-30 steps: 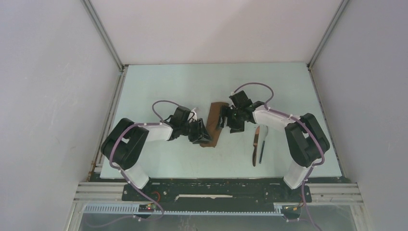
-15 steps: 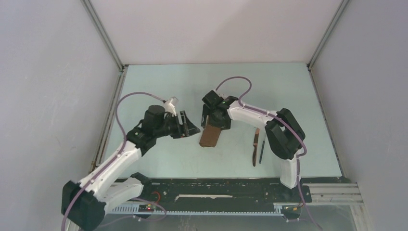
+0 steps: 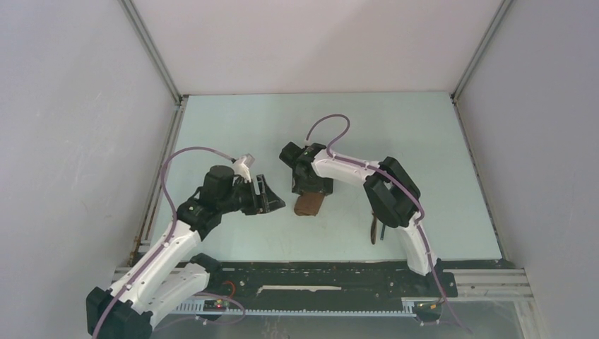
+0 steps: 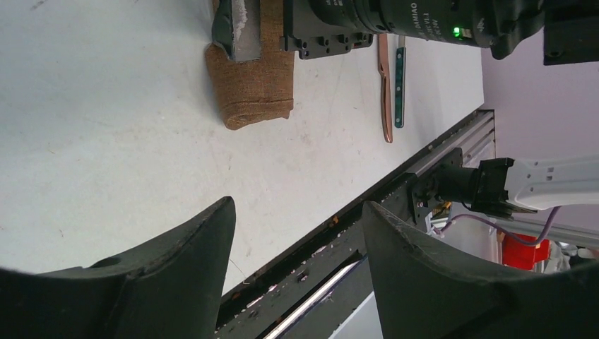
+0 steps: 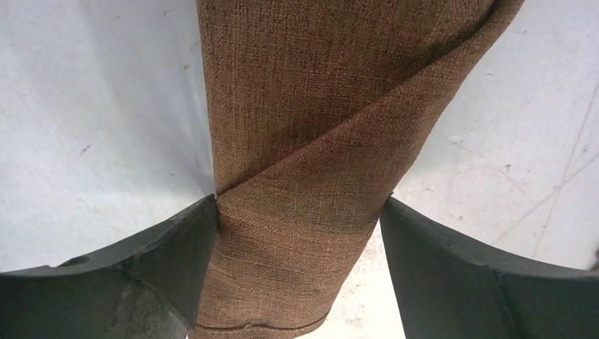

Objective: Fold the napkin into a case and place the utensils inside
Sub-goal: Move the smaller rectangle folded napkin to the center of the board.

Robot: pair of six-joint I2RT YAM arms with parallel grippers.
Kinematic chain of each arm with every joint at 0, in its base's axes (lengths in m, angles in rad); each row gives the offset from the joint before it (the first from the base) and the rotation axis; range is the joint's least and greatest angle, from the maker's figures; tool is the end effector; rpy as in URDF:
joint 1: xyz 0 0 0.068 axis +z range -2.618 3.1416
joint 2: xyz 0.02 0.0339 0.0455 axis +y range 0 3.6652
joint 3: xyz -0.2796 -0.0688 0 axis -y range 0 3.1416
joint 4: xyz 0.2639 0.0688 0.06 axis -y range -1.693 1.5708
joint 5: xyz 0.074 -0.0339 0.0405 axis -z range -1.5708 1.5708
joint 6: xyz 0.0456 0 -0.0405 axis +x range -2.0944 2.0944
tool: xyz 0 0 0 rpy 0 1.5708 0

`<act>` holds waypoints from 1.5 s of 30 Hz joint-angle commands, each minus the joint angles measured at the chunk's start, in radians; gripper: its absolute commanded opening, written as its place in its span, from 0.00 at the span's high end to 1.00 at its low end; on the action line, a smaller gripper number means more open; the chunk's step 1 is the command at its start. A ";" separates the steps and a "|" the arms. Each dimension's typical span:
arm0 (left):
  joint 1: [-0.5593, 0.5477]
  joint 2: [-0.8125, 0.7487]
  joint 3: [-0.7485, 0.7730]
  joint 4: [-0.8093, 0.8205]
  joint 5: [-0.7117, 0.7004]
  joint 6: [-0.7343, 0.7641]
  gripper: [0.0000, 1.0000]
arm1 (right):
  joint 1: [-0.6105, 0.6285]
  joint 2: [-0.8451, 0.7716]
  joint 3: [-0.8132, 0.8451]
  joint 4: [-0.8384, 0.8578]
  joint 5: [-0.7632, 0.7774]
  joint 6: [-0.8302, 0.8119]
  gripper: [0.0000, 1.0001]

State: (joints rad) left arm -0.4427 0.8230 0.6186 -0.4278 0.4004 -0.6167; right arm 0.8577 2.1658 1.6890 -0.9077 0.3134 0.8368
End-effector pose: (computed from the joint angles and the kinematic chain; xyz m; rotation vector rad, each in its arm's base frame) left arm 0.1677 -0.0992 0.2551 0.0364 2.3405 -1.0043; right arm 0.3119 0.3391 0.1619 0.0120 2.7835 -0.0963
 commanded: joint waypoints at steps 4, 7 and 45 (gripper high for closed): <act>0.013 -0.037 0.013 0.011 0.048 0.038 0.28 | -0.022 0.021 0.011 -0.049 0.101 -0.082 0.13; 0.019 -0.035 0.018 0.010 0.060 0.043 0.28 | -0.072 -0.004 -0.056 0.032 0.074 -0.181 0.15; 0.043 0.237 0.140 0.090 0.168 0.050 0.29 | -0.702 -0.297 0.012 -0.040 -0.251 -0.682 0.00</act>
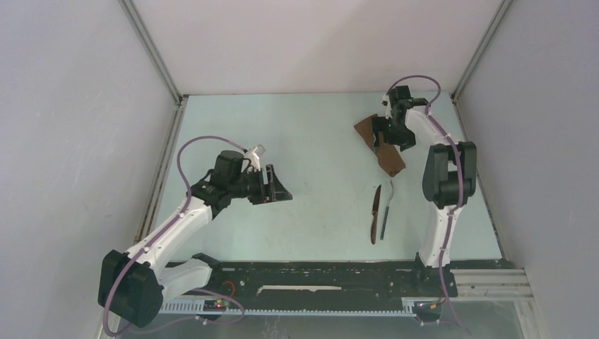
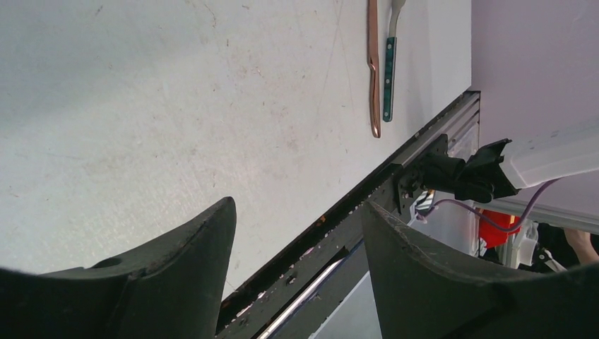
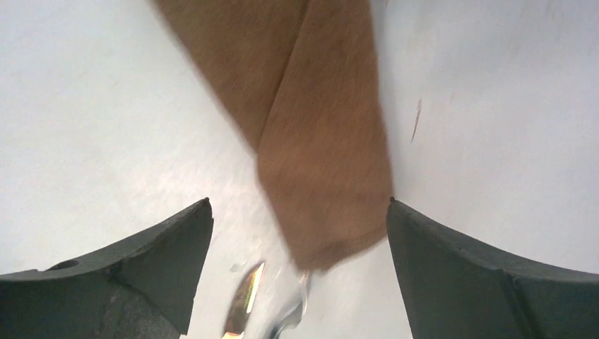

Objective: Fold the napkin into a case and place the utensils inside
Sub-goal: Move the smaller rectangle folded napkin to the center of the board, then pick up the knife from the center of the board.

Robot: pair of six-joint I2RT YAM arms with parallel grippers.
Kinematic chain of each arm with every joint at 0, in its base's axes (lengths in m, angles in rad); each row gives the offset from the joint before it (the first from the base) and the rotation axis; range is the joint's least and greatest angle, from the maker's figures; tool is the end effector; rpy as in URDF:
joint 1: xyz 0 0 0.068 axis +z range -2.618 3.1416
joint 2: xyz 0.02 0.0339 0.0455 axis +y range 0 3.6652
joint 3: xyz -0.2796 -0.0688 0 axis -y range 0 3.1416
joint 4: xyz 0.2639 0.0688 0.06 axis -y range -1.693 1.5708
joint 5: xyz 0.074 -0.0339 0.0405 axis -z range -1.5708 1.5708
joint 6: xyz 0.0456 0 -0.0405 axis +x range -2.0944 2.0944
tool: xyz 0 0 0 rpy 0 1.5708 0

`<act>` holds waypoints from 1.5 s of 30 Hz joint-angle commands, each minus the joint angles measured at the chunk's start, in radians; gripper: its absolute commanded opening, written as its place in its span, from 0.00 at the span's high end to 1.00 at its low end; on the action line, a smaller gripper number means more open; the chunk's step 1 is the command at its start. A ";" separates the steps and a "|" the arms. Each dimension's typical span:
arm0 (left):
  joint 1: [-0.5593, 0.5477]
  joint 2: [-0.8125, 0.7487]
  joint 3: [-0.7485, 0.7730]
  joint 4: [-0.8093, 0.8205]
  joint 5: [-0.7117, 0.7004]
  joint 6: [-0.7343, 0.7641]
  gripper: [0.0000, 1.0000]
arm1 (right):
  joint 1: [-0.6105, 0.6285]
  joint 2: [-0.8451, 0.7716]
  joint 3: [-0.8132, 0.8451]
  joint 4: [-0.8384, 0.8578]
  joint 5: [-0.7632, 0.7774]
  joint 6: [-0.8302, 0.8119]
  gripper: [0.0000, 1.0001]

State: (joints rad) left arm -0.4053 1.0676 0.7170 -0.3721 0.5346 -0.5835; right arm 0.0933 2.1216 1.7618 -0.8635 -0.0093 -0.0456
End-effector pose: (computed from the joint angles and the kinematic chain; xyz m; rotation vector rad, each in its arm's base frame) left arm 0.2101 -0.1154 0.2493 0.0824 2.4290 -1.0981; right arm 0.4731 0.0447 0.2025 -0.1962 2.7874 0.0247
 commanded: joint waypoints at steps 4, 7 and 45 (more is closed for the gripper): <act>0.006 -0.018 0.037 0.053 0.049 0.005 0.29 | 0.260 -0.459 -0.358 -0.034 0.128 0.421 0.02; 0.006 -0.038 0.030 0.056 0.063 -0.001 0.29 | 0.332 -0.516 -0.505 -0.061 0.046 0.546 0.24; 0.006 -0.178 -0.007 0.003 0.113 -0.013 0.28 | 0.275 -0.419 -0.733 -0.001 -0.083 0.400 0.41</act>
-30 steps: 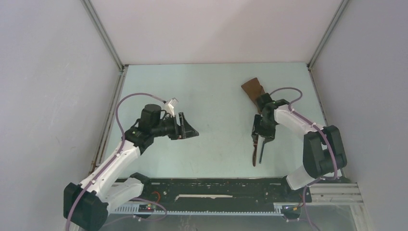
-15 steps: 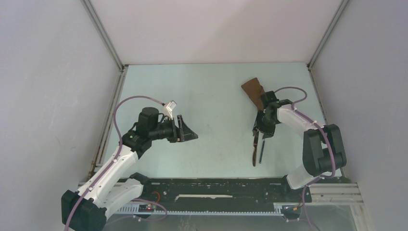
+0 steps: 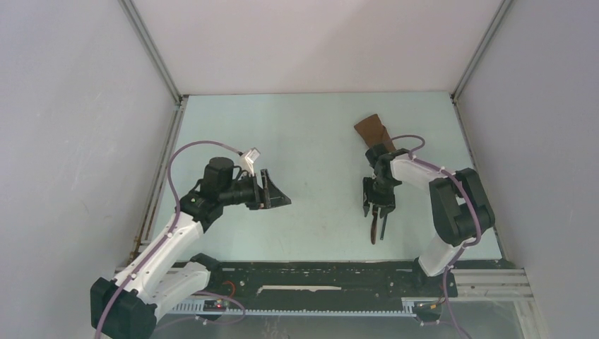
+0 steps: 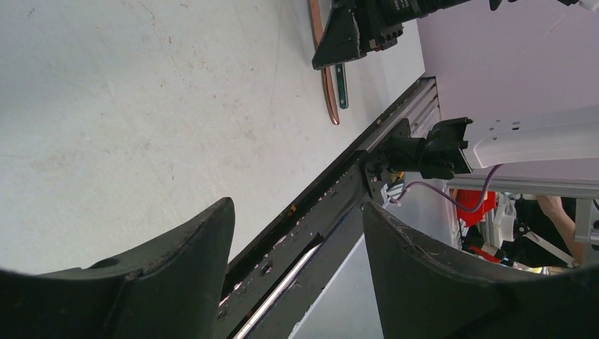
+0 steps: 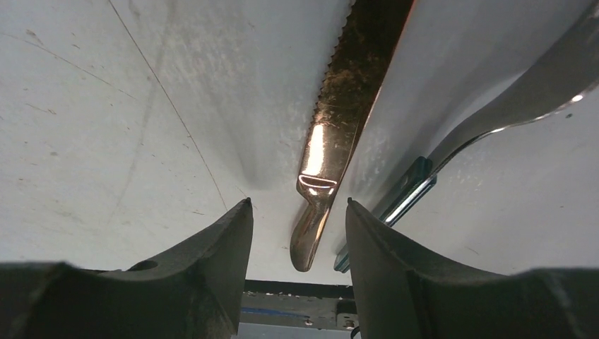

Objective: Fold the napkin into a case and place the utensils inside
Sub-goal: Pick up the knife from the center of the board.

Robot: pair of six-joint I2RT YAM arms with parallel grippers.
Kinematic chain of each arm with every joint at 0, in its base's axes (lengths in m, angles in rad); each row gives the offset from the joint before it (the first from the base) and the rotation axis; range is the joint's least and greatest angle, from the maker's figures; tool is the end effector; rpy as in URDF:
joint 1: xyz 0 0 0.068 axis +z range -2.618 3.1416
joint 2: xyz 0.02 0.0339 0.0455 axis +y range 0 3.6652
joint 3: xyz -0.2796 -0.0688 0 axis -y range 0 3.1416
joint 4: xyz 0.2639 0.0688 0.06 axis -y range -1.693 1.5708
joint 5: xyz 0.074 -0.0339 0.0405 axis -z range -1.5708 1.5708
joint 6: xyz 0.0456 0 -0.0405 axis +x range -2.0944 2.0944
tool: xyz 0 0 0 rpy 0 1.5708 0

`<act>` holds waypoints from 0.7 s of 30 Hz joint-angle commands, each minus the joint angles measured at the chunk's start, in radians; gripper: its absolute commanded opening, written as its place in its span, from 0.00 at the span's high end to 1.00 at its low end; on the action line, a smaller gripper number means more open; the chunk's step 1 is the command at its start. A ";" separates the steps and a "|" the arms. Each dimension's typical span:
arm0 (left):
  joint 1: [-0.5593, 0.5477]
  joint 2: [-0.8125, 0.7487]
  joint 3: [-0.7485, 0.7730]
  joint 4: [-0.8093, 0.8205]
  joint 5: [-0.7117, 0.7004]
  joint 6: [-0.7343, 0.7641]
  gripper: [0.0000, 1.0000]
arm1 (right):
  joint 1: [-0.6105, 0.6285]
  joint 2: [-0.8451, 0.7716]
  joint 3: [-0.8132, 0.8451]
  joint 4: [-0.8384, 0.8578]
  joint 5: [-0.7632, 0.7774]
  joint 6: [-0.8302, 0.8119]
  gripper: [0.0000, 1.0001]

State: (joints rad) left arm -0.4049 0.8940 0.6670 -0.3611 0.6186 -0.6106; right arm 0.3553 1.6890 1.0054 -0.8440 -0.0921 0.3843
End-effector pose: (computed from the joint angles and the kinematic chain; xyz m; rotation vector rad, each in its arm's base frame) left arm 0.1808 -0.1062 0.2689 0.1532 2.3002 -1.2257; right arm 0.2804 0.1085 0.1517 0.0423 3.1303 0.1590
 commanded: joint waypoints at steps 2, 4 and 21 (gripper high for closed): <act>0.006 -0.003 0.043 -0.009 0.029 0.013 0.28 | 0.008 0.038 0.029 -0.015 0.012 -0.031 0.41; 0.006 -0.001 0.042 -0.009 0.029 0.013 0.28 | 0.003 0.062 0.042 -0.019 0.025 -0.028 0.39; 0.008 -0.007 0.042 -0.009 0.026 0.007 0.28 | -0.044 0.148 0.062 0.000 0.057 0.042 0.52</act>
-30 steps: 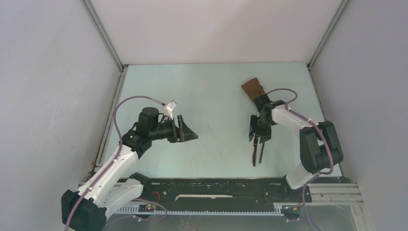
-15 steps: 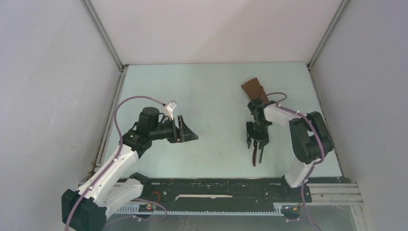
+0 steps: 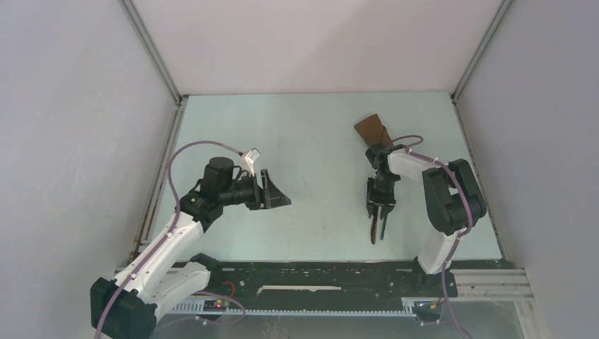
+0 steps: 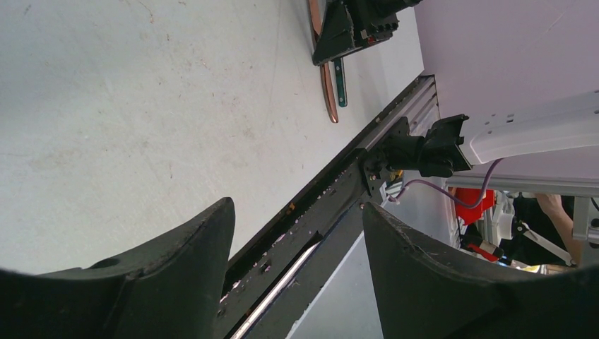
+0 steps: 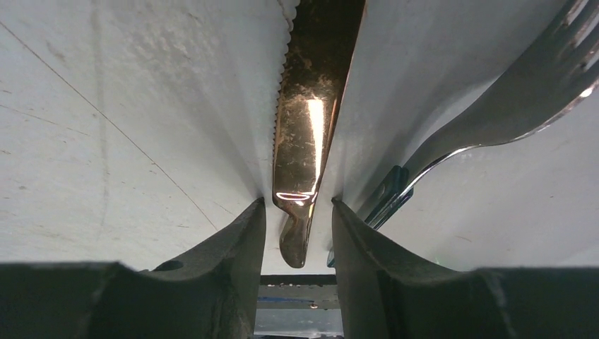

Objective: Fold the napkin into a case and place the utensils inside
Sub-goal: Pick up the knife from the center of the board.

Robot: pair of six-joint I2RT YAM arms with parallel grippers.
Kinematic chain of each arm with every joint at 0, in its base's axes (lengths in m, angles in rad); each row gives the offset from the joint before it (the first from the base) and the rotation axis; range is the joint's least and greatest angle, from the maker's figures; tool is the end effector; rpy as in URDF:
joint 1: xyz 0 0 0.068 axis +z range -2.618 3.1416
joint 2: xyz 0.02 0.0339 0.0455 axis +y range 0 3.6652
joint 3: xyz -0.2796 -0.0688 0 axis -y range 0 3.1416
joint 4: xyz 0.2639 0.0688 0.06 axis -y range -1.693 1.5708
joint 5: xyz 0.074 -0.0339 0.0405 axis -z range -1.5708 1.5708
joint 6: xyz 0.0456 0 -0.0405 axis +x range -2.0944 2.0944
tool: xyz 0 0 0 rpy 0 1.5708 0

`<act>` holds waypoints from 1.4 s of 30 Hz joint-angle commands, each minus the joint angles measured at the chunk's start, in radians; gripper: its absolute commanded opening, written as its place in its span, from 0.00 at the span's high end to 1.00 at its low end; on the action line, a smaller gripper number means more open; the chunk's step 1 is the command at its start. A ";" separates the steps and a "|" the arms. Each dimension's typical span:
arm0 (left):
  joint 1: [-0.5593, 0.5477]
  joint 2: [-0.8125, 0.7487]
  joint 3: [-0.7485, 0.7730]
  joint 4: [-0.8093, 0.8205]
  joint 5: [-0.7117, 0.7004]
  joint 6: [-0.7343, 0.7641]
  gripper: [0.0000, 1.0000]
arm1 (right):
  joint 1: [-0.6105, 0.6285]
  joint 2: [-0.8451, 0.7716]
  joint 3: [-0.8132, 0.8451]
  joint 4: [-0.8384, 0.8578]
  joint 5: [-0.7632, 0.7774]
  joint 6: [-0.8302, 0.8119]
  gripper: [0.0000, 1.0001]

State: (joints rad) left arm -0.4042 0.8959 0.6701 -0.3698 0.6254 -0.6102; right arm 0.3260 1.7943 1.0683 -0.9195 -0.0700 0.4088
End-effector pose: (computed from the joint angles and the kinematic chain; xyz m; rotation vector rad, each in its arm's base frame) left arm 0.1806 -0.1063 0.2689 0.1544 2.3078 -1.2315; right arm 0.2929 0.1024 0.1367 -0.1301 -3.0434 -0.0587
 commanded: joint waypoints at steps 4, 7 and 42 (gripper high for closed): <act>0.007 -0.004 0.038 0.004 0.019 0.006 0.28 | -0.014 0.060 0.016 0.069 0.040 0.034 0.51; 0.007 -0.002 0.039 0.007 0.022 0.004 0.28 | -0.015 0.073 0.033 0.062 0.049 0.043 0.52; 0.022 -0.020 0.023 0.009 0.036 0.003 0.28 | 0.008 0.046 0.097 0.071 0.108 0.052 1.00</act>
State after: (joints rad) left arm -0.3912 0.8955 0.6701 -0.3698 0.6346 -0.6102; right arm 0.3092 1.8706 1.1610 -0.9833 -0.0696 0.4595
